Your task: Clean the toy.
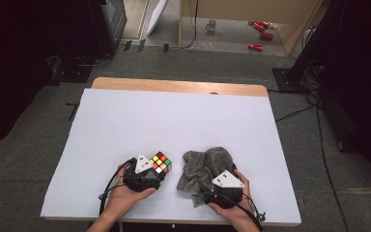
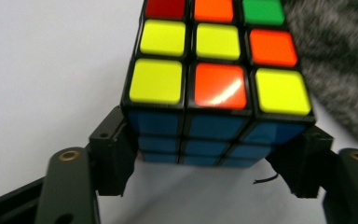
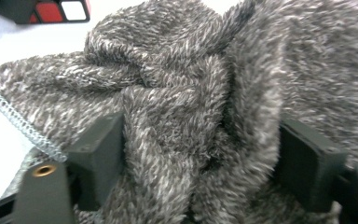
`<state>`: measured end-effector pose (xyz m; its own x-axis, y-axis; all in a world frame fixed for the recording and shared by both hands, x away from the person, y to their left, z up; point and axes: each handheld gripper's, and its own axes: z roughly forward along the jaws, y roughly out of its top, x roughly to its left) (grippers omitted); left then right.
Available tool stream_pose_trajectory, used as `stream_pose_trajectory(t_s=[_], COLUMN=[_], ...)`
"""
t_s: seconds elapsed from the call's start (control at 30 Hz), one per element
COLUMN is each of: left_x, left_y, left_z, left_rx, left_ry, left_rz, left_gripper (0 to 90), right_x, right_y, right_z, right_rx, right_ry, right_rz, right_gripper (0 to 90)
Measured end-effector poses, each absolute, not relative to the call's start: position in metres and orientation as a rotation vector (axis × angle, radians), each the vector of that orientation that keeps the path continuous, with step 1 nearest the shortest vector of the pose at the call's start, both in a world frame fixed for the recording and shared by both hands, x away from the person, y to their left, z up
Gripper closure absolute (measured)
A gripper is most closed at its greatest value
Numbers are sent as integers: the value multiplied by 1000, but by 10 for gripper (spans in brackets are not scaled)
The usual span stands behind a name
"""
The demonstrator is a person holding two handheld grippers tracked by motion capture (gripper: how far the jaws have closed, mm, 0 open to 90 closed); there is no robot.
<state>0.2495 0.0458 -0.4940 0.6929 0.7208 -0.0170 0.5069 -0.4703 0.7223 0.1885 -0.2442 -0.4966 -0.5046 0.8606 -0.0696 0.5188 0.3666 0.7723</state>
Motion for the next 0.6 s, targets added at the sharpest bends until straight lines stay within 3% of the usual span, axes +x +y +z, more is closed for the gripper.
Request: stream_pose_trajectory(t_s=[0.3, 0.43, 0.6], left_x=[247, 247, 248], left_y=[43, 45, 48], left_z=[-495, -494, -488], left_rx=[2195, 2181, 2166], left_ry=[918, 916, 896], left_rz=[417, 427, 414], left_gripper=[342, 348, 349], right_x=[186, 186, 187], right_y=[-250, -254, -261], right_z=[-496, -494, -490], right_rx=[1208, 1213, 1232], right_ry=[2123, 2100, 2076], right_rz=[1029, 1055, 1111], right_gripper=[515, 692, 801])
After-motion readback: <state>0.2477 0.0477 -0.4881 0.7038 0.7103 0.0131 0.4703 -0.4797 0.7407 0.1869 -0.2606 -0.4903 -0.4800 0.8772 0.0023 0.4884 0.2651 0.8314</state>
